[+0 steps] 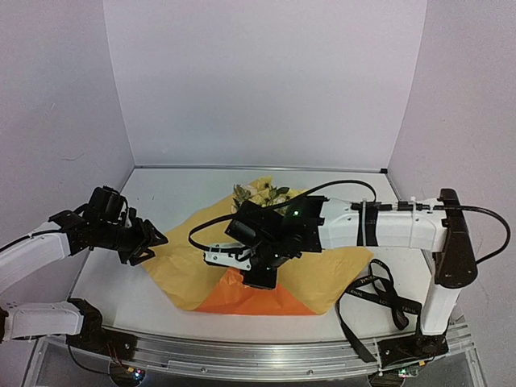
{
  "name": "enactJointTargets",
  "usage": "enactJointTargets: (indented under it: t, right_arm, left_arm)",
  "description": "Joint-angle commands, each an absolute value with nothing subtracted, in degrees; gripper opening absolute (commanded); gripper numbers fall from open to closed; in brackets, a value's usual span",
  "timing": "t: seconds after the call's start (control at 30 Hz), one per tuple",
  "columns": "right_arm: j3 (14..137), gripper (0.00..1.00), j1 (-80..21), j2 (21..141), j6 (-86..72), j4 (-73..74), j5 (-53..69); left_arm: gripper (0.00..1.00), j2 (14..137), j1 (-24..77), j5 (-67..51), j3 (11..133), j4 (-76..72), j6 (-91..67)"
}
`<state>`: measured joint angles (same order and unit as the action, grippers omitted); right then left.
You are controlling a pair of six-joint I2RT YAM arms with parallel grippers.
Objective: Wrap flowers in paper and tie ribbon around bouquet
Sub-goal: Fold the bottom corner of the flattened wrapping paper at the center of the board.
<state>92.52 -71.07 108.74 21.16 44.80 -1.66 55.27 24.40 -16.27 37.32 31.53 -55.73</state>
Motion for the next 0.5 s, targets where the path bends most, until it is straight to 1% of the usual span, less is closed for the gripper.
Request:
enactJointTargets:
  t: [0.0, 0.23, 0.47]
  right_arm:
    - [99.1, 0.00, -67.6, 113.7, 22.1, 47.2, 1.0]
    - [107.3, 0.00, -63.4, 120.7, 21.9, 47.2, 1.1]
    - [109.3, 0.00, -62.7, 120.9, 21.4, 46.0, 1.4]
  left_arm:
    - [0.57, 52.7, 24.3, -16.4, 39.8, 25.9, -51.3]
    - [0.55, 53.2, 25.9, -18.2, 38.5, 20.2, -48.9]
    - [0.53, 57.7, 26.2, -19.1, 37.2, 16.3, -50.3]
